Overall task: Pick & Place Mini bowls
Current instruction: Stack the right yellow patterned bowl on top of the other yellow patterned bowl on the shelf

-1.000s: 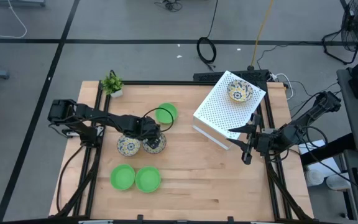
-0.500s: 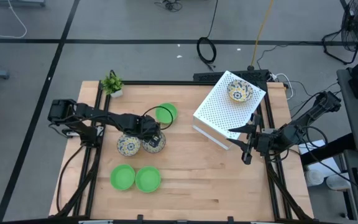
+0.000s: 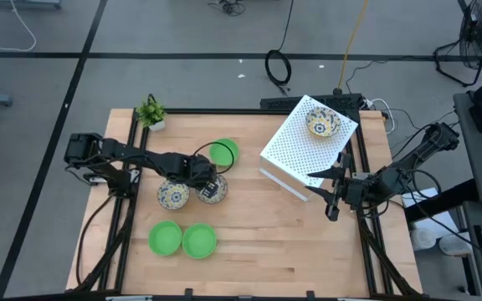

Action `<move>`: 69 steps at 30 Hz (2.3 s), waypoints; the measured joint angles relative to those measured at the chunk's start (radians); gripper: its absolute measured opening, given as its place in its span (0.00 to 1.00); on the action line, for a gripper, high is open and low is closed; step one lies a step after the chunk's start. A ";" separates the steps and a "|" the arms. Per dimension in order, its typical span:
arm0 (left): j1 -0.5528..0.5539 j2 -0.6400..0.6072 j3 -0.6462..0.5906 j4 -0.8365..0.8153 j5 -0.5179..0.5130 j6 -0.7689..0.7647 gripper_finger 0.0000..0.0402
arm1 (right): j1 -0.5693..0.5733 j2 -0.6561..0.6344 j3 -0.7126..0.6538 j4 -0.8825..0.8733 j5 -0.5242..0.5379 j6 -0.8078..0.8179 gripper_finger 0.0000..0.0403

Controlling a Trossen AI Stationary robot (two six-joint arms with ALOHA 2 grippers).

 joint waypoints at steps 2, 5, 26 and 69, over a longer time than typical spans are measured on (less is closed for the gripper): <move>0.000 0.000 0.000 0.000 -0.001 0.001 0.13 | 0.000 0.000 0.000 0.000 0.000 0.000 0.35; 0.000 0.000 0.000 0.000 -0.003 0.001 0.14 | 0.000 0.000 0.000 0.000 0.000 0.000 0.35; -0.015 0.000 0.000 0.007 -0.057 0.078 0.14 | 0.000 0.000 0.000 0.000 0.000 0.000 0.35; -0.022 -0.002 0.003 0.012 -0.035 0.094 0.06 | 0.000 0.000 0.000 0.000 0.000 0.000 0.35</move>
